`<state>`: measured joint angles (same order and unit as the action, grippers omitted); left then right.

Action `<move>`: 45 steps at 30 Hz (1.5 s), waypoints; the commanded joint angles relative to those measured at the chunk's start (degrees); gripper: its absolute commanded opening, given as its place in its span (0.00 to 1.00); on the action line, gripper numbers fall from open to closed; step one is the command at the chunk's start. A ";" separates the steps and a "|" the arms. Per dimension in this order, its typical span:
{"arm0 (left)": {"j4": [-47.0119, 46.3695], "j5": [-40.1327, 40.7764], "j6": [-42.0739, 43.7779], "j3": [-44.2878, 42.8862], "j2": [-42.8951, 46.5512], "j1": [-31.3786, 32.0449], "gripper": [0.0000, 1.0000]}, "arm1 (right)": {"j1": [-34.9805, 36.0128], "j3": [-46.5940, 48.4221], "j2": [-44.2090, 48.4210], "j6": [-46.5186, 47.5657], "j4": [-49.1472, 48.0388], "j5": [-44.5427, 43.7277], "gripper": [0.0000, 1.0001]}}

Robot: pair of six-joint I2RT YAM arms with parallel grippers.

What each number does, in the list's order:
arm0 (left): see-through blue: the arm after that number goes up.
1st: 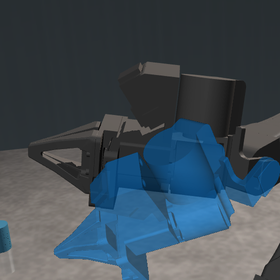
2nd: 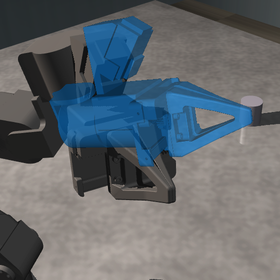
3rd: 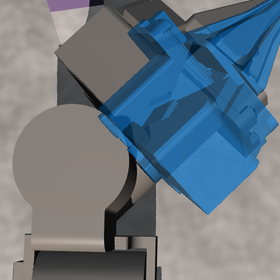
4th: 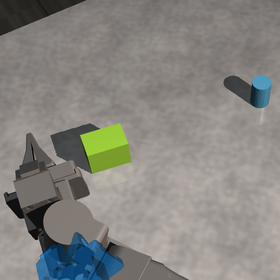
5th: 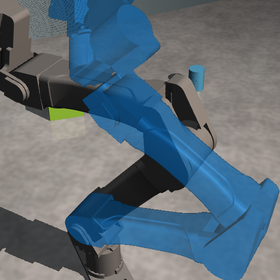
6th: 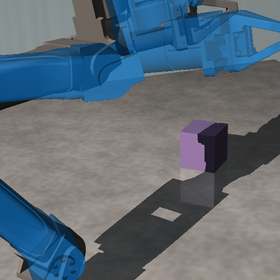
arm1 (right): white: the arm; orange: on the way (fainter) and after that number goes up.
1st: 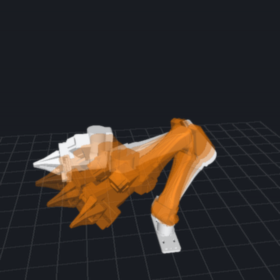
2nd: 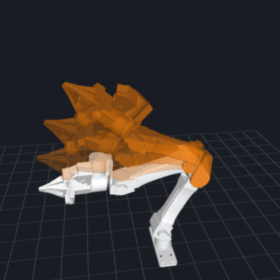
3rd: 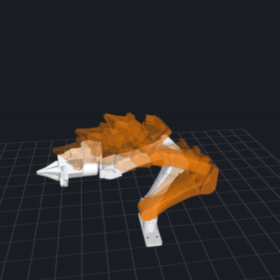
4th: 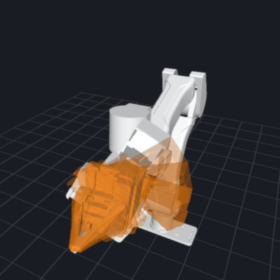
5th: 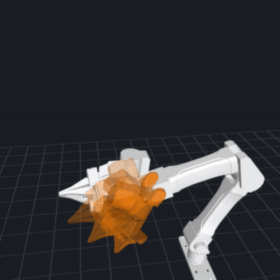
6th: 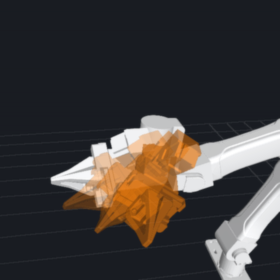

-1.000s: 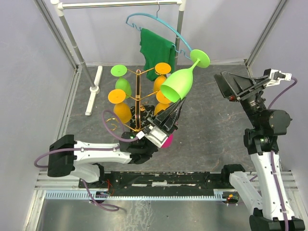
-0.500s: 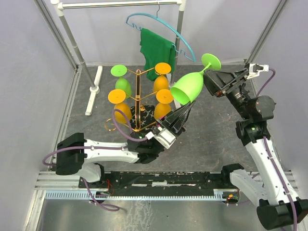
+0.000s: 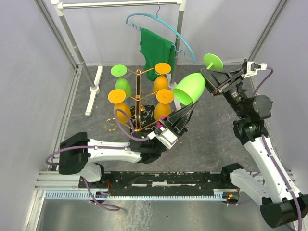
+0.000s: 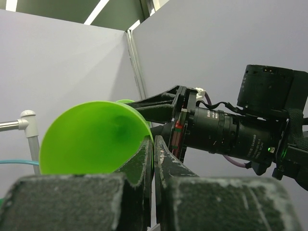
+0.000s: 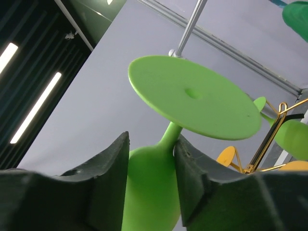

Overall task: Place the wine glass upside down on the wine glass rack
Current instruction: Turn the wine glass upside down at the wine rack.

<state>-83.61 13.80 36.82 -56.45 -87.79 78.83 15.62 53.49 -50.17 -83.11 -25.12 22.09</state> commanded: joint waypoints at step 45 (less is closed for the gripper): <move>85.93 2.32 -23.78 -29.88 12.46 -14.83 0.77 | 2.14 20.39 -1.29 58.71 45.43 -9.64 0.01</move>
<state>-4.49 23.24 18.85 -77.38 -74.65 70.24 17.23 74.24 -52.21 -34.81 9.98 11.99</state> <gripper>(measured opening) 0.769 0.148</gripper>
